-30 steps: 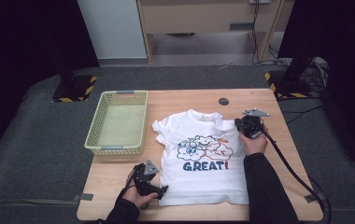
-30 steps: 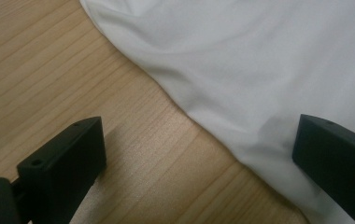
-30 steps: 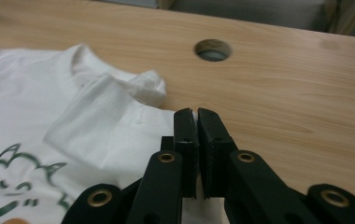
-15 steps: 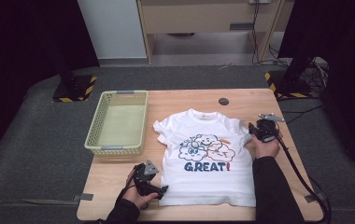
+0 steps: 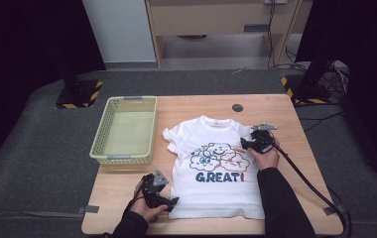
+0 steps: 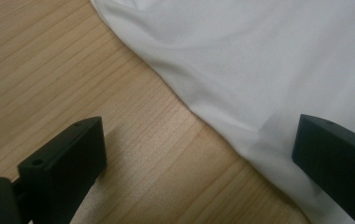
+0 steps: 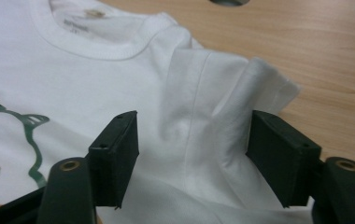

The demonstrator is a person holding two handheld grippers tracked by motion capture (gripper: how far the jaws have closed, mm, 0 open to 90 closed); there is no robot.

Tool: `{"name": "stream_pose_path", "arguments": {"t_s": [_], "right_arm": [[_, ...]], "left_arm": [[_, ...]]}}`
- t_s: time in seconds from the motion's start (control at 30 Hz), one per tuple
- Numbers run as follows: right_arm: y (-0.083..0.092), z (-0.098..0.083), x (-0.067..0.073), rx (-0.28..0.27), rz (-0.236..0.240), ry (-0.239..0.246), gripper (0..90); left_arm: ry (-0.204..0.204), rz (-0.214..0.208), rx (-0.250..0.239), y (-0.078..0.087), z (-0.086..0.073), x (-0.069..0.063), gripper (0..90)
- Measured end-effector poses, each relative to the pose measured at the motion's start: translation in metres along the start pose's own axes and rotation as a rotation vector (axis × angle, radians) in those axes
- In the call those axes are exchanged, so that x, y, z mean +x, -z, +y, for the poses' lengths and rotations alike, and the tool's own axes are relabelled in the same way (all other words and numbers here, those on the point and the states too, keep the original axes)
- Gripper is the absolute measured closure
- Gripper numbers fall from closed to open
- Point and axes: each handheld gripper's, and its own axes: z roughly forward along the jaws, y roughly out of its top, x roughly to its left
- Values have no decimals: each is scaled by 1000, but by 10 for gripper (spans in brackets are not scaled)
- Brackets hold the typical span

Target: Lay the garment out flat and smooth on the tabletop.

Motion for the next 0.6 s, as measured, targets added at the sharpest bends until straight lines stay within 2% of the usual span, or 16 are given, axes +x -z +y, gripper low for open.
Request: {"name": "stream_pose_path", "arguments": {"t_s": [0.1, 0.3, 0.4, 0.6], "right_arm": [[-8, -1, 0, 30, 0, -7, 285], [-15, 4, -4, 43, -13, -54, 190], [-20, 7, -5, 59, -33, -60, 129], [-26, 11, -13, 73, -93, -116, 70]], "left_arm": [[-1, 0, 0, 0, 0, 0, 24], [0, 0, 0, 0, 0, 0, 25], [0, 0, 0, 0, 0, 0, 24], [-2, -2, 0, 0, 0, 0, 24]]}}
